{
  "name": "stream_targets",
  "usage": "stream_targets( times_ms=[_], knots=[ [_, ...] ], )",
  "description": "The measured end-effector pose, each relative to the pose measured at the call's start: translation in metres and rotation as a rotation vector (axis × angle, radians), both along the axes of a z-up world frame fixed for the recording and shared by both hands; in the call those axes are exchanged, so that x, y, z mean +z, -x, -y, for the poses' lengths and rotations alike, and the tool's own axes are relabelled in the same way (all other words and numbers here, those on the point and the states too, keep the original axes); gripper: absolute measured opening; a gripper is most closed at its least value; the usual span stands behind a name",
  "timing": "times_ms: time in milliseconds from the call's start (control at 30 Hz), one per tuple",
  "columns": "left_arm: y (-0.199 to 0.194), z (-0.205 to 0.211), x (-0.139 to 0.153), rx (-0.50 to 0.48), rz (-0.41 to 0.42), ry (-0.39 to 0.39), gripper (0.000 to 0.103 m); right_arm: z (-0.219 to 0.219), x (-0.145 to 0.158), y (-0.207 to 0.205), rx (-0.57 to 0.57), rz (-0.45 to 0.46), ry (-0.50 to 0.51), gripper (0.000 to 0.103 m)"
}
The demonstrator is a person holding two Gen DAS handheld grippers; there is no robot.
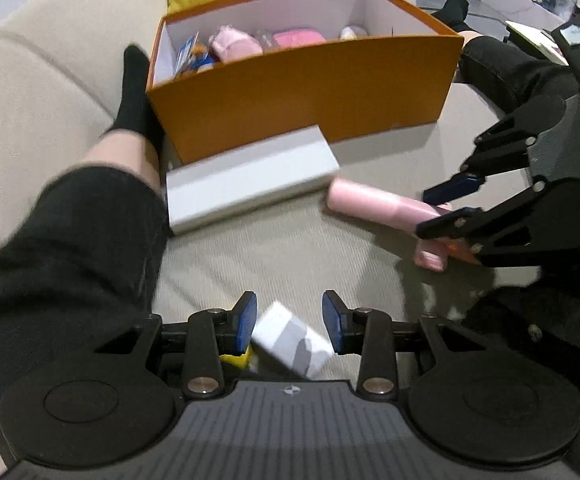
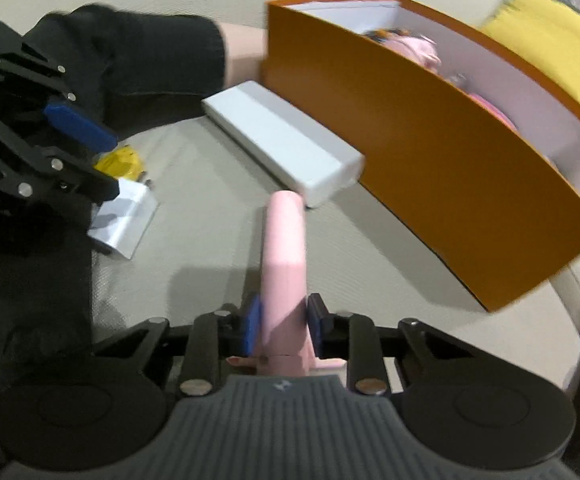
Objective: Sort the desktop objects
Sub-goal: 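Grasp the pink selfie stick with the right tool, then grasp the long white rectangular box with the left tool while the right tool holds the selfie stick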
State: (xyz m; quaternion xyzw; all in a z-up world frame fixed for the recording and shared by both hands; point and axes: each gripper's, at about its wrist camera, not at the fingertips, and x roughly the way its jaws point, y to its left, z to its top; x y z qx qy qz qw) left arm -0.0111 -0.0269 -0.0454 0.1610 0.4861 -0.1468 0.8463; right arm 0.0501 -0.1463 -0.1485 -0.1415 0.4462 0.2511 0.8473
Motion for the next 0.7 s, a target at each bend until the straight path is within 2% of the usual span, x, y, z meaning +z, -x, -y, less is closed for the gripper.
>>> stream_targets(
  times_ms=[133,200,333,433,533,700],
  knots=[
    [-0.015,0.016,-0.001,-0.067,0.067,-0.064,0.043,0.008,0.002,0.001,-0.025,-0.005,0.009,0.028],
    [-0.023,0.027,-0.005,-0.12,0.096,-0.116,0.049,0.01,0.003,0.001,-0.026,-0.009,0.009,0.028],
    [-0.036,0.051,-0.025,-0.228,0.152,-0.313,0.049,0.01,0.006,0.003,-0.014,-0.005,0.007,0.028],
    [-0.044,0.059,-0.042,-0.306,0.165,-0.437,0.049,0.011,0.007,0.003,-0.012,-0.006,0.025,0.034],
    [-0.049,0.062,-0.059,-0.37,0.174,-0.534,0.049,0.014,0.006,0.0,-0.022,-0.027,0.016,0.038],
    [-0.056,0.063,-0.083,-0.452,0.167,-0.653,0.052,0.017,0.005,-0.006,-0.048,-0.056,-0.007,0.043]
  ],
)
